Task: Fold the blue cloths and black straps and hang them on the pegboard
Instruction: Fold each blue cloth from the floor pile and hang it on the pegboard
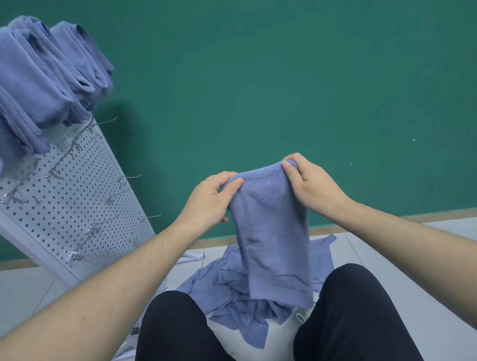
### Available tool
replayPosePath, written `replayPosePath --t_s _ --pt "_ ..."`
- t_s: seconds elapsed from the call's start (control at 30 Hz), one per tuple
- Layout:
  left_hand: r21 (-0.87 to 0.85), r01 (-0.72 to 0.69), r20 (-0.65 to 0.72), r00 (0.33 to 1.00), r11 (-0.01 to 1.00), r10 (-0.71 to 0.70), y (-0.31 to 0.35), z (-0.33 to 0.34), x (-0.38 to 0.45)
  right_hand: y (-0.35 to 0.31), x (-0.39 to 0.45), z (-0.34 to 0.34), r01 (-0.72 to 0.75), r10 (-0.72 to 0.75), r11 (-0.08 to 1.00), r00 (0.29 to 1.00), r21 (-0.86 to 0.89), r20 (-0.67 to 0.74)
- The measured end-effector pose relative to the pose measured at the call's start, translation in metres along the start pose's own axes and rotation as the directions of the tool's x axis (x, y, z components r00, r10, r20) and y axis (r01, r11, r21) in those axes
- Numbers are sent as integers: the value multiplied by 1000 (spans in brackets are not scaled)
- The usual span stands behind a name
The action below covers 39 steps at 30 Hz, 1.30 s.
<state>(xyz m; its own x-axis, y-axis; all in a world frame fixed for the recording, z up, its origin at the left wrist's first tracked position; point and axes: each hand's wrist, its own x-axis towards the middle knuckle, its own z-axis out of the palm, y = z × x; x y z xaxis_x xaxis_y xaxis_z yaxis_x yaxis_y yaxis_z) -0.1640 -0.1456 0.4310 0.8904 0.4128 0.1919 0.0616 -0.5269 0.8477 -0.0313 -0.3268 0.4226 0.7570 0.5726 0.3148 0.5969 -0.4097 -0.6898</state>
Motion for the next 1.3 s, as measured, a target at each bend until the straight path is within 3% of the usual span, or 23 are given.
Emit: replayPosePath --t_s 0.07,0.13,0.27,0.43,0.5,0.57,0.67,0.8,0.97,1.03,1.13,1.23,1.3 --pt "117 -54 -18 998 992 56 -2 -1 0 6 1 -1 45 -45 994 999 -103 2" --pt "122 -71 -27 997 990 75 -5 -2 0 7 1 -2 40 -37 989 999 -141 24" --pt "-150 25 -90 995 988 -39 -10 3 -1 1 -1 1 -11 11 1000 1000 8 -9" --pt "-323 118 -139 975 939 -171 -20 7 0 -7 6 -1 -88 102 977 992 192 -67" --pt "-470 187 -98 960 862 -262 -20 8 2 -8 9 -3 -171 201 912 979 373 -43" --pt "-569 232 -49 948 789 -314 -19 8 4 -9 10 -2 -287 308 781 950 555 56" --pt "-604 278 24 943 747 -332 -17 8 5 -4 7 5 -425 407 689 897 587 171" --pt "-438 373 72 922 818 -381 -16 1 5 -2 3 10 -469 426 772 883 429 199" --pt "-316 524 343 841 791 -419 -9 -7 0 -12 -1 13 -570 469 779 806 261 360" --pt "-173 476 340 850 862 -402 -9 -6 -2 -16 -2 11 -600 483 771 769 212 418" --pt "126 293 210 926 948 -314 -9 0 -4 -18 -2 10 -613 484 768 746 186 457" --pt "302 138 144 971 943 -189 -7 2 -3 -16 -1 6 -596 464 788 741 156 485" --pt "330 129 147 972 935 -185 -7 1 -3 -16 -2 2 -579 421 798 736 169 531"
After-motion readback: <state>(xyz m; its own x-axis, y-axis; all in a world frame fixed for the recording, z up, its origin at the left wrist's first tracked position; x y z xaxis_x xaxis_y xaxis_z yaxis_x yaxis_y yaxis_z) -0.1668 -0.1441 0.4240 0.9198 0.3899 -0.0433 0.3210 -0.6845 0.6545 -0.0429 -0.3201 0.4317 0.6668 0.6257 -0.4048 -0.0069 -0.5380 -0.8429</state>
